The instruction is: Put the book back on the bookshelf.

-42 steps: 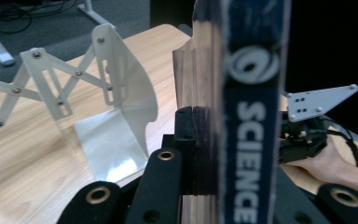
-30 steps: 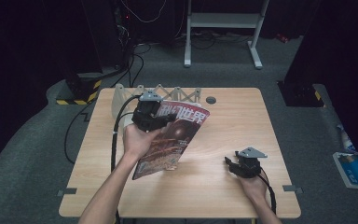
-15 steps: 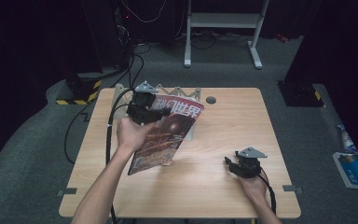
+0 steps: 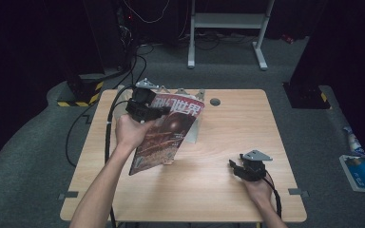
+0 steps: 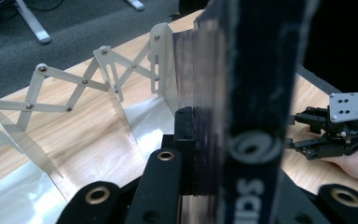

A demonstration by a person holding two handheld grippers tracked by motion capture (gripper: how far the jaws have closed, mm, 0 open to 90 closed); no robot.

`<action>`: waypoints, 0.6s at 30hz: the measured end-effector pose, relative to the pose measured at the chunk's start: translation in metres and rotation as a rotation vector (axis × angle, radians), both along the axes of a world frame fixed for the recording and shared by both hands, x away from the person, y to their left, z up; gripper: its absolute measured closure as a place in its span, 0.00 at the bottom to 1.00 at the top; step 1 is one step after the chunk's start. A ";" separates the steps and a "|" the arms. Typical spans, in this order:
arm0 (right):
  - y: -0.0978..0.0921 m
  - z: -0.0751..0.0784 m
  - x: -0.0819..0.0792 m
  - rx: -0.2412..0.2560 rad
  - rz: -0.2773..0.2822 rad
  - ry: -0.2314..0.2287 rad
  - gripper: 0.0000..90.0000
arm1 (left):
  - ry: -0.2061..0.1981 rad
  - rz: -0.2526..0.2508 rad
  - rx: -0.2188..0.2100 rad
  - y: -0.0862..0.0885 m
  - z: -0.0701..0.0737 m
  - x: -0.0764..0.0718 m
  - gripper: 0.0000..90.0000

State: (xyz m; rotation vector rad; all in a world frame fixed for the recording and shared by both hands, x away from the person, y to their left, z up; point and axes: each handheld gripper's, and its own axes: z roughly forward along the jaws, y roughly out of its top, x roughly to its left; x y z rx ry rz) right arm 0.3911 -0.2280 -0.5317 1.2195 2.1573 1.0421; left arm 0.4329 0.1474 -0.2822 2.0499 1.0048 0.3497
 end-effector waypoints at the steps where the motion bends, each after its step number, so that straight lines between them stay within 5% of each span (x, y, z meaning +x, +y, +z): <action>1: 0.000 0.000 0.000 0.001 0.000 0.000 0.50 | 0.006 0.001 0.008 0.001 0.001 0.001 0.93; 18: 0.000 0.000 0.000 0.000 0.002 0.002 0.50 | 0.062 0.069 0.060 0.019 0.004 0.006 0.92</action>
